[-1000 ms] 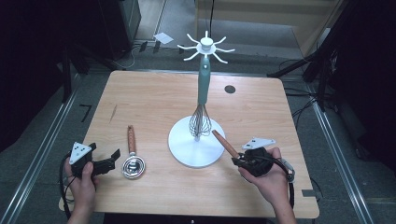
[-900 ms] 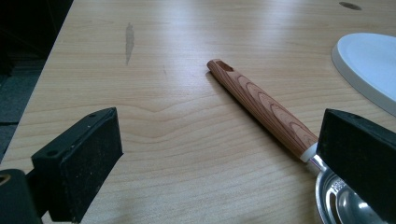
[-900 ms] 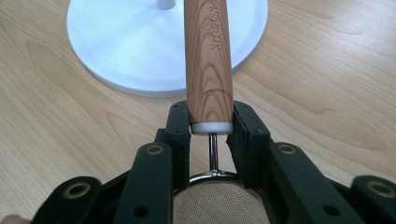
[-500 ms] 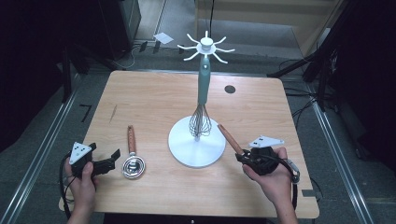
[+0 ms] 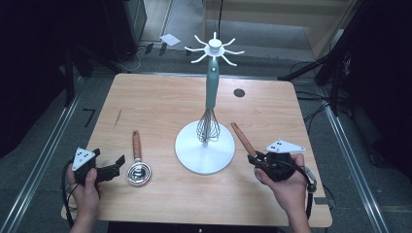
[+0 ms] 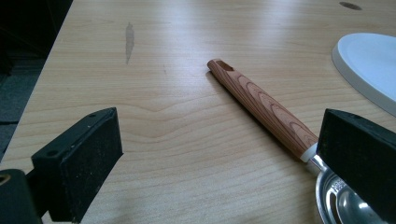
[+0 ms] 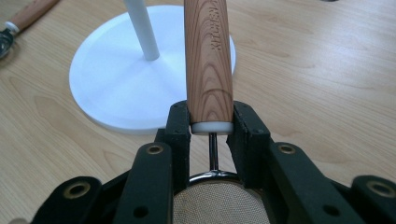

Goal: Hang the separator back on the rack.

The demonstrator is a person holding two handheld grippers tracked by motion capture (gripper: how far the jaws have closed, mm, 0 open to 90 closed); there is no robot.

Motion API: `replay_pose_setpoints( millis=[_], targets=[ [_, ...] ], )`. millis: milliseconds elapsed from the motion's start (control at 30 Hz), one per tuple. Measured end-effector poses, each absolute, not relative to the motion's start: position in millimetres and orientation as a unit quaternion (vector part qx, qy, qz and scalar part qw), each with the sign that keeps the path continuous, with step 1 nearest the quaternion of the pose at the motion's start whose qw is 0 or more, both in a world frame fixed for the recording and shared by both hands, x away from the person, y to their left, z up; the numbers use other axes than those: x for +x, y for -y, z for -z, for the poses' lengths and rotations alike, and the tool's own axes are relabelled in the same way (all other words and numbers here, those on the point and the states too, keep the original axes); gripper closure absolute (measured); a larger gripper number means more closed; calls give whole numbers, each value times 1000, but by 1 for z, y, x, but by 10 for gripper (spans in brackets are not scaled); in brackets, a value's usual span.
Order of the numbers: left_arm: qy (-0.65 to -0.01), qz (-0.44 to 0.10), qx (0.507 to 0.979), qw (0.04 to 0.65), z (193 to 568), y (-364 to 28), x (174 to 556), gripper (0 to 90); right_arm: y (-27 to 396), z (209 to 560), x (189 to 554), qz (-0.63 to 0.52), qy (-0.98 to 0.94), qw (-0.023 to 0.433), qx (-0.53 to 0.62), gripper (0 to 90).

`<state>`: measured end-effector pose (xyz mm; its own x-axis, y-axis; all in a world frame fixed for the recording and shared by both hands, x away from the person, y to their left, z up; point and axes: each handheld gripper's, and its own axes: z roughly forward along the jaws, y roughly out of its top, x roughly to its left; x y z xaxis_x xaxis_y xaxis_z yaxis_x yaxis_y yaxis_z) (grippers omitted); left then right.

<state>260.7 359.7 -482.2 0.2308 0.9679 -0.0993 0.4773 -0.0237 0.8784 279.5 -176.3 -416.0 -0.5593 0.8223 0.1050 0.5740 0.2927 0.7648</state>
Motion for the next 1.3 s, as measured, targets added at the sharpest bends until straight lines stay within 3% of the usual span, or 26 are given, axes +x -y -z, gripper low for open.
replay_pose_setpoints(
  millis=[1300],
  targets=[
    [-554, -285, 650, 435, 482, -361, 260, 4, 161, 371, 255, -524, -718, 220, 403, 721]
  ],
)
